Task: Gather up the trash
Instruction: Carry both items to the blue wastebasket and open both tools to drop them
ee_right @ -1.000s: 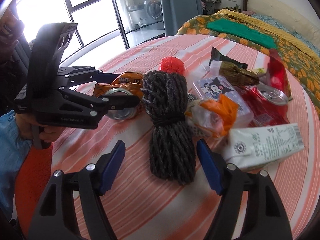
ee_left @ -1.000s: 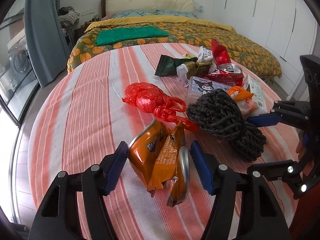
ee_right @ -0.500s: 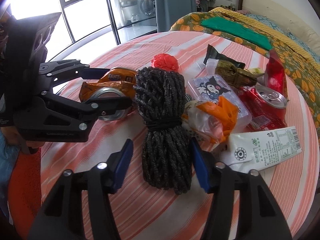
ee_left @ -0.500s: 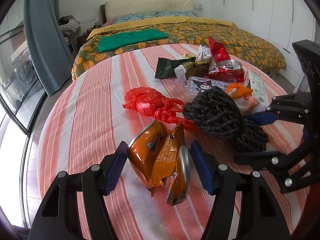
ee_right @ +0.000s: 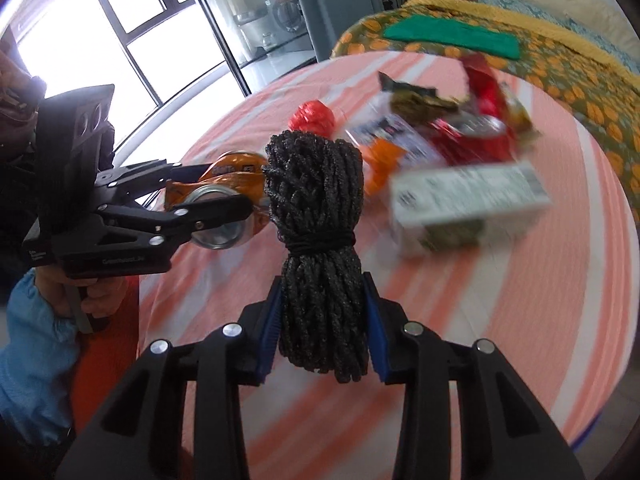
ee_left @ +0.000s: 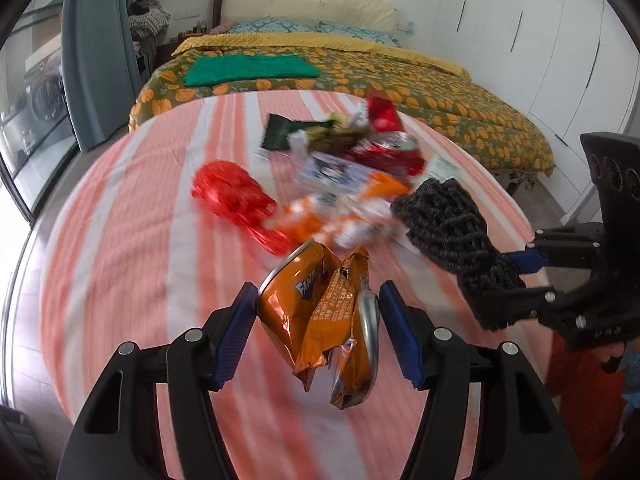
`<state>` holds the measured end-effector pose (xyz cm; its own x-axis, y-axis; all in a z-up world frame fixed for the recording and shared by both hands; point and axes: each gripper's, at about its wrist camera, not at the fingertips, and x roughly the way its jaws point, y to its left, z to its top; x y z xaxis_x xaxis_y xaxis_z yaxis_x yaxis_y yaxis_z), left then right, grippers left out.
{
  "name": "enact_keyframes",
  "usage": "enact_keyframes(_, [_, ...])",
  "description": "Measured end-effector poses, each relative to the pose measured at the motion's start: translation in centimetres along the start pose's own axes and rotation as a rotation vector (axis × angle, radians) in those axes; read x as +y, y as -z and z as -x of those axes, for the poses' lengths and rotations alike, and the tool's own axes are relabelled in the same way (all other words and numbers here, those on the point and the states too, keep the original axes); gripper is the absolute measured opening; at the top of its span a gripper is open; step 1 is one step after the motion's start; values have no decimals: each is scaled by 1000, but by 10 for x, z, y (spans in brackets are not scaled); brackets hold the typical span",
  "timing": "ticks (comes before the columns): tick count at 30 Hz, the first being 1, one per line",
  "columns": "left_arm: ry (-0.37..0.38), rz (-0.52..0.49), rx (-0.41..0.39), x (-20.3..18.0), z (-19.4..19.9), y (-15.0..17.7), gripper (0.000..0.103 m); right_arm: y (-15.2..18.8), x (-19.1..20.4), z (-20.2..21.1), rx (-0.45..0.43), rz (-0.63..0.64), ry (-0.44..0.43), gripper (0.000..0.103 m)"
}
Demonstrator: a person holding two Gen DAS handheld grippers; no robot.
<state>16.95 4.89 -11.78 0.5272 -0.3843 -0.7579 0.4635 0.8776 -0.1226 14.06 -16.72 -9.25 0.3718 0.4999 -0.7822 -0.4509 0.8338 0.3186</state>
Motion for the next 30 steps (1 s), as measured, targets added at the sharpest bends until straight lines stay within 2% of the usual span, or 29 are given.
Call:
enact_keyframes(4, [-3, 19, 36, -36, -2, 22, 65, 31, -29, 23, 56, -35, 77, 37])
enact_keyframes(7, [-3, 25, 50, -52, -9, 32, 67, 47, -49, 22, 98, -54, 149, 40])
enact_keyframes(9, [-14, 6, 60, -60, -14, 35, 74, 52, -58, 20, 96, -84, 149, 49])
enact_keyframes(10, [-22, -2, 64, -62, -15, 36, 74, 53, -62, 19, 94, -97, 138, 57])
enact_keyframes(16, [-36, -31, 69, -67, -15, 38, 75, 43, -61, 17, 64, -72, 143, 59])
enact_keyframes(17, [-40, -38, 70, -68, -15, 38, 73, 42, -60, 15, 63, -69, 141, 57])
enact_keyframes(18, [-43, -46, 73, -69, -15, 38, 66, 40, -60, 13, 69, -58, 136, 51])
enact_keyframes(19, [-40, -50, 77, -70, -16, 37, 65, 41, -60, 12, 75, -47, 133, 37])
enact_keyframes(20, [-41, -50, 76, -71, -16, 37, 64, 40, -59, 9, 84, -37, 128, 35])
enact_keyframes(22, [-33, -40, 76, -75, -14, 36, 62, 43, -60, 13, 73, -39, 121, 33])
enact_keyframes(25, [6, -6, 63, -85, -8, 30, 61, 46, -72, 37, -4, -80, 96, 33])
enact_keyframes(27, [50, 5, 50, -100, -6, 21, 61, 50, -90, 59, -54, -121, 101, 33])
enact_keyframes(30, [124, -6, 34, -137, -7, 5, 61, 65, -133, 91, -103, -196, 152, 33])
